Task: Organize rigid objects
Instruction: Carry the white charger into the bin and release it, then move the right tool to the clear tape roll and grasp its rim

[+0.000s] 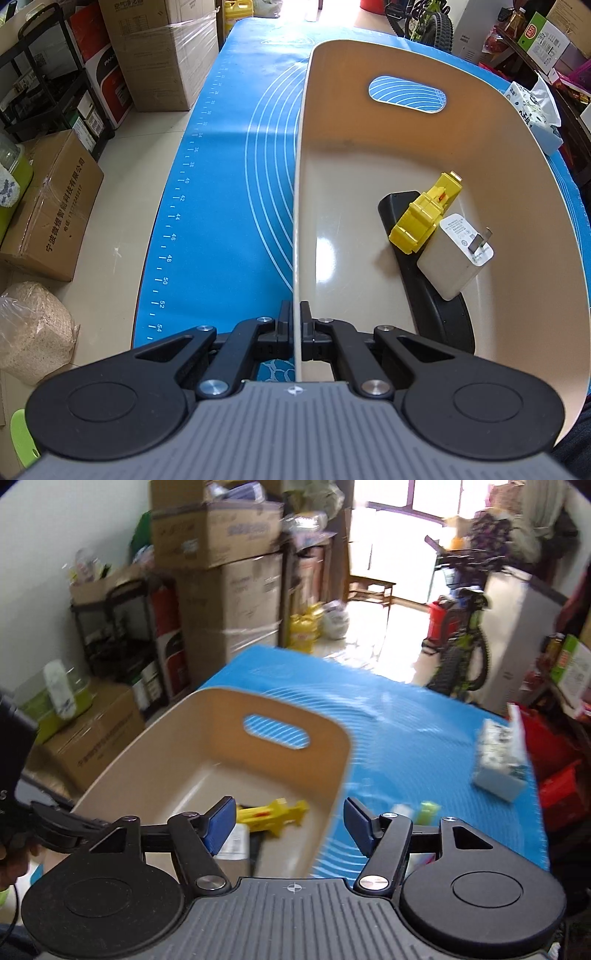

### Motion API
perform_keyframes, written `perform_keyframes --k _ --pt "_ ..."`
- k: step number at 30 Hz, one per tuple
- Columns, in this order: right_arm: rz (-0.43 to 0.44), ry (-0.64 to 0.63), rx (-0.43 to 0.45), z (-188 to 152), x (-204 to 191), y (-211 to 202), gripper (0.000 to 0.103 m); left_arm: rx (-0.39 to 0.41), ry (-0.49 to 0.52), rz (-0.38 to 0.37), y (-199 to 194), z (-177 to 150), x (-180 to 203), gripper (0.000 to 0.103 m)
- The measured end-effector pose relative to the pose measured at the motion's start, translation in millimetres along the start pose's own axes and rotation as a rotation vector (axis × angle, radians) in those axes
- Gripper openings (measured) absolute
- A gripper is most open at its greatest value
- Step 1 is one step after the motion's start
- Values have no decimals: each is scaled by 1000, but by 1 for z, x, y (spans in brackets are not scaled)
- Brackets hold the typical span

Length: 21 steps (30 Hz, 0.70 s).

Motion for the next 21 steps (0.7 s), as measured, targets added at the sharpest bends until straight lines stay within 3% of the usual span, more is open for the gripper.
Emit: perform_keyframes --k 5,12,17,21 --pt "-141 25 -22 -22 41 -11 74 0 -1 -2 0 0 0 4" --pt "-286 133 -128 -78 101 -2 74 -1 -2 -2 0 0 0 4" --pt "-285 241 -199 -112 131 17 73 -1 -1 -3 0 0 0 4" --pt "-283 259 -251 -133 136 35 68 0 0 -2 0 0 0 4"
Point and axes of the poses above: each gripper's, at about its wrist camera, not at the fingertips, and y roughly the way its jaws point, x to its right, z to its top, the point moved 1 cm from there along y, roughly the way its jaws point, and after that the axes turned 12 degrees about z, right-handed, at the moved point
